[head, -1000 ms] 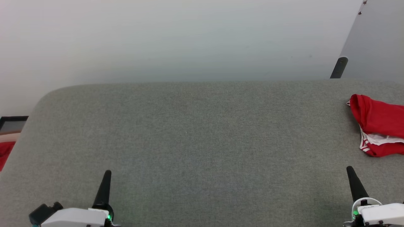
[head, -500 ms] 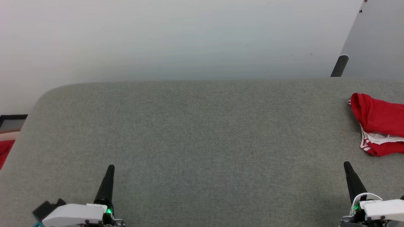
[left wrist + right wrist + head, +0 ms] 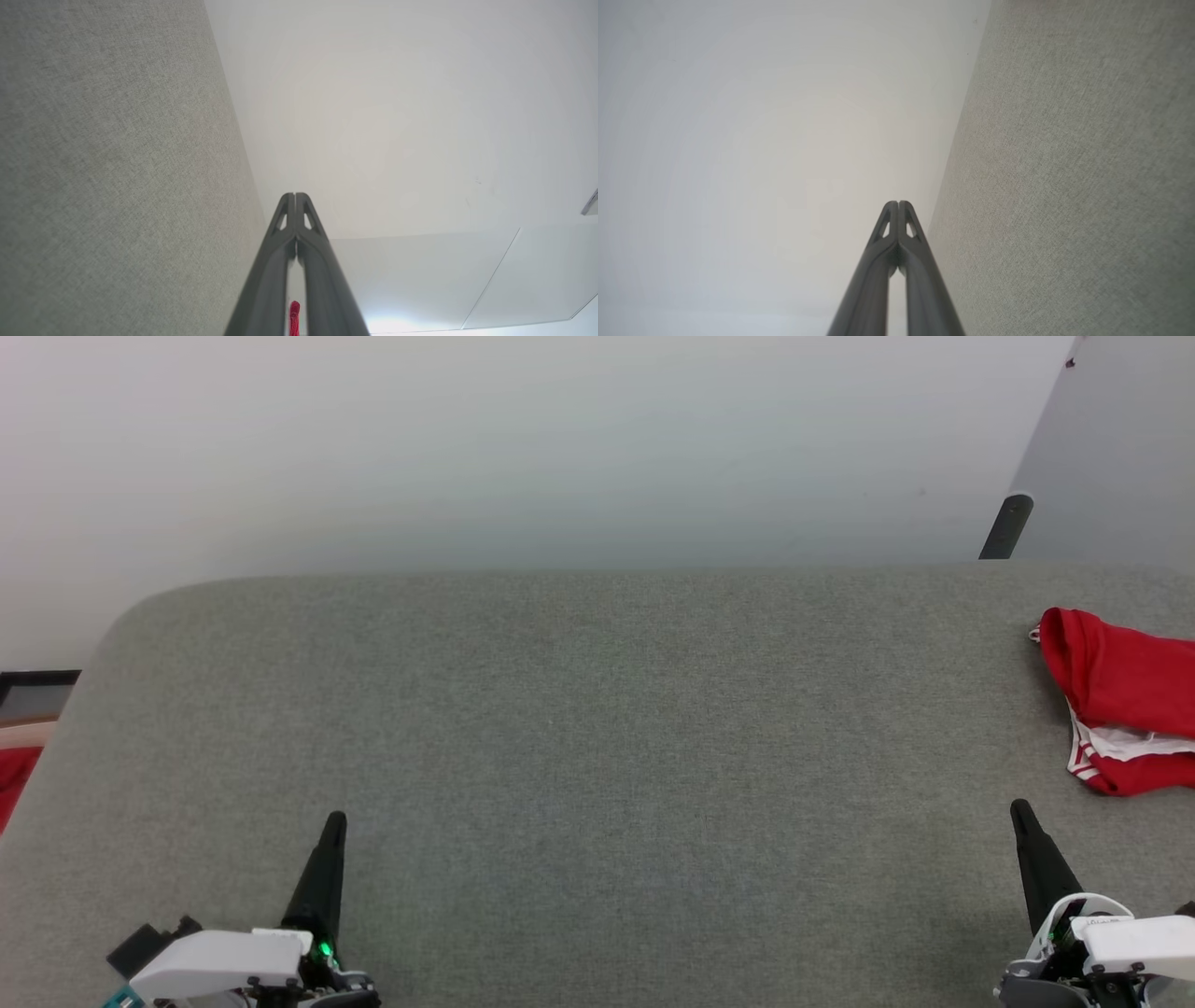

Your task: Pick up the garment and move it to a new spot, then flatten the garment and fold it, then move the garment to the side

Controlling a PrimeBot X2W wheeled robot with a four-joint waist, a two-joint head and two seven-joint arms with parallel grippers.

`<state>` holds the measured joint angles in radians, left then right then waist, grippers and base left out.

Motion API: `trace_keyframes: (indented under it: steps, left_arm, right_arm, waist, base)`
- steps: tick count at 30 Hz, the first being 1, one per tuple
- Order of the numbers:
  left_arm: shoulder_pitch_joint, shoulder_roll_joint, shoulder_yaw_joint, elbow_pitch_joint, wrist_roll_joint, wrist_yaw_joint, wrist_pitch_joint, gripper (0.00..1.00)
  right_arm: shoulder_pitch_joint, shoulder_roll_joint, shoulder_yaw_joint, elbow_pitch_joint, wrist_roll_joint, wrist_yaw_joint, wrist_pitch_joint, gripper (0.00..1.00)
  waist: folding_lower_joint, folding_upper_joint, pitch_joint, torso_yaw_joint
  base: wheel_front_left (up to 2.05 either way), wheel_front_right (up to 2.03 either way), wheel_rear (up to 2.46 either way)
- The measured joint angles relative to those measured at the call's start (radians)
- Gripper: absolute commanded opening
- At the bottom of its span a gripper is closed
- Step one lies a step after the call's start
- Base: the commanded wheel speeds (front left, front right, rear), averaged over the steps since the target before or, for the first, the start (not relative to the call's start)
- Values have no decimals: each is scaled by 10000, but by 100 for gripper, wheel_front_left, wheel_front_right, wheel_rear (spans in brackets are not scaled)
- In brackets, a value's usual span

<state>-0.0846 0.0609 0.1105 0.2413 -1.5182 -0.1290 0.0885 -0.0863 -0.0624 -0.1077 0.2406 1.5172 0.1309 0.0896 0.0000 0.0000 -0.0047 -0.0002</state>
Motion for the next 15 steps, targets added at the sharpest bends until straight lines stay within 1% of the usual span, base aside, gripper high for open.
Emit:
trace_keyframes:
  steps: [15]
  left_arm:
    - [-191, -107, 25, 33, -917, -2, 257, 0]
  right_arm:
    - [-137, 107, -63, 44, 899, -2, 251, 0]
  waist:
    - [0, 0, 77, 1]
  base:
    - [0, 0, 0]
